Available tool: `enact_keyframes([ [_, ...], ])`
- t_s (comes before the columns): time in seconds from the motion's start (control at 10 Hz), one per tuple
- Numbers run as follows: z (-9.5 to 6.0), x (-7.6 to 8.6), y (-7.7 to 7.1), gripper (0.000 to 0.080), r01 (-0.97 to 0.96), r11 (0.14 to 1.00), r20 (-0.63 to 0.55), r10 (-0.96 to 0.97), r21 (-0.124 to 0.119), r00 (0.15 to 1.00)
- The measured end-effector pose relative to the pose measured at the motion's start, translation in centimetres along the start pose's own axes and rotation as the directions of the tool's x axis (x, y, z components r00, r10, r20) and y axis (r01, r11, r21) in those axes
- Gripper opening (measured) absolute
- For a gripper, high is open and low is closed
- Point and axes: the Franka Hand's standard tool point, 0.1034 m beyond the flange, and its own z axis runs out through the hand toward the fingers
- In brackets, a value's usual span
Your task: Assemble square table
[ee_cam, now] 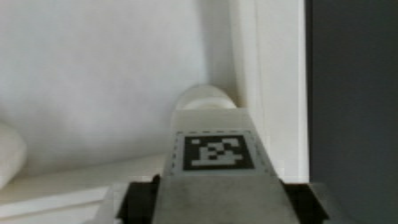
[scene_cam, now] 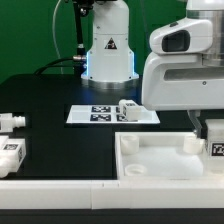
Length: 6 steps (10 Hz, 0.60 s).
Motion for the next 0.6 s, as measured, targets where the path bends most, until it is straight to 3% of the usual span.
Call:
enact_keyframes([
  [0.2,0.05,-0.02,-0.1,0.0284,-0.255,0.967,-0.022,0.255,-0.004,0.967],
  [0.4,0.1,0.0,-0.15,0.0284,-0.566,0.824,-0.024,0.566,0.006,0.824],
  [0.6,0.2,-0.14,-0.16,0.0284,-0.831,0.551,-0.008,0.834,0.076,0.552],
])
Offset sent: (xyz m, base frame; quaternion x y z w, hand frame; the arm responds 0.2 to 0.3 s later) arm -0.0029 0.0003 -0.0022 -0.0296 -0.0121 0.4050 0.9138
